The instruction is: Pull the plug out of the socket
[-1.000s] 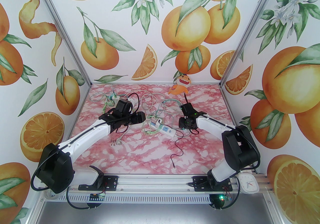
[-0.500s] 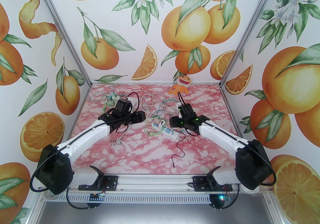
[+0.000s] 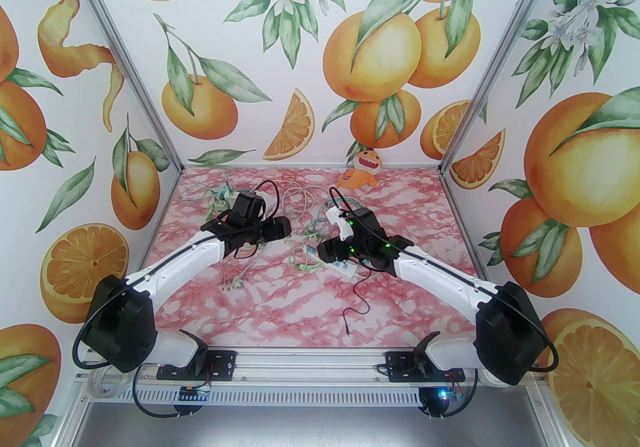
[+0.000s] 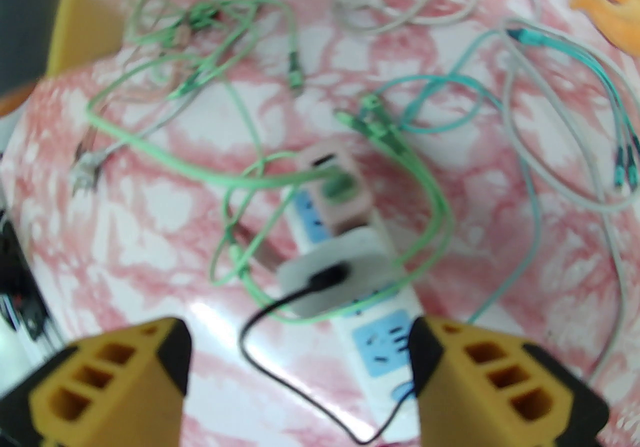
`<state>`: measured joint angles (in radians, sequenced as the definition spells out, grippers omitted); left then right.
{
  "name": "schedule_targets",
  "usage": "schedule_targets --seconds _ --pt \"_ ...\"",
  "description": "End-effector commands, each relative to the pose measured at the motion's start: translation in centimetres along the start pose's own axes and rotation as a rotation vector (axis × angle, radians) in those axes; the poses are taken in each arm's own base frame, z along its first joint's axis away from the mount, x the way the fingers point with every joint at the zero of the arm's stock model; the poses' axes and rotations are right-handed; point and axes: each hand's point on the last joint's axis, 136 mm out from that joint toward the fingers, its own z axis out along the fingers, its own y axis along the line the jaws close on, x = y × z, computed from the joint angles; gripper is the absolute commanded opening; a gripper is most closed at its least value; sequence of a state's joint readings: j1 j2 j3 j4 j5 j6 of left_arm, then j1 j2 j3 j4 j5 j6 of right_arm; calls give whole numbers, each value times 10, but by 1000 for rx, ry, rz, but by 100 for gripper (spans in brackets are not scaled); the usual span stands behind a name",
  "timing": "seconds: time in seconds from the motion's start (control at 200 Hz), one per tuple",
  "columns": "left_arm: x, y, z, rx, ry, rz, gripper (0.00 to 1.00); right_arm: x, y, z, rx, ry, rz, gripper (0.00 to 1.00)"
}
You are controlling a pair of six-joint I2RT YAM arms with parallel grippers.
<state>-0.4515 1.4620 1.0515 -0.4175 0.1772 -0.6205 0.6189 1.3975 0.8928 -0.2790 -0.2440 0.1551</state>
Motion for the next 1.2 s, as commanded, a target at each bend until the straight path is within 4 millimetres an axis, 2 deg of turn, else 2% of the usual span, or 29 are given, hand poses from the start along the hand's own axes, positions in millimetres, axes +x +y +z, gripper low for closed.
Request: schedule_targets --seconds 0.0,0.175,0.31,0.626,0.776,1.016,1.196 --pt "-15 -5 -6 14 -7 16 74 -8 9 6 -16 0 -81 80" --pt "-31 -4 -9 35 -3 34 74 1 -2 22 29 54 -102 80" --pt "-36 -10 -2 51 33 86 74 5 -5 34 28 80 -111 77" --pt "-35 -26 33 142 137 109 74 9 -22 55 91 115 -158 73" --pt "-36 -27 42 142 160 114 73 2 -26 52 119 104 -159 73" --pt "-37 -27 45 138 166 114 73 -15 -30 31 109 30 -128 75" --pt "-37 -29 50 147 178 99 73 -8 -17 44 3 79 -131 74"
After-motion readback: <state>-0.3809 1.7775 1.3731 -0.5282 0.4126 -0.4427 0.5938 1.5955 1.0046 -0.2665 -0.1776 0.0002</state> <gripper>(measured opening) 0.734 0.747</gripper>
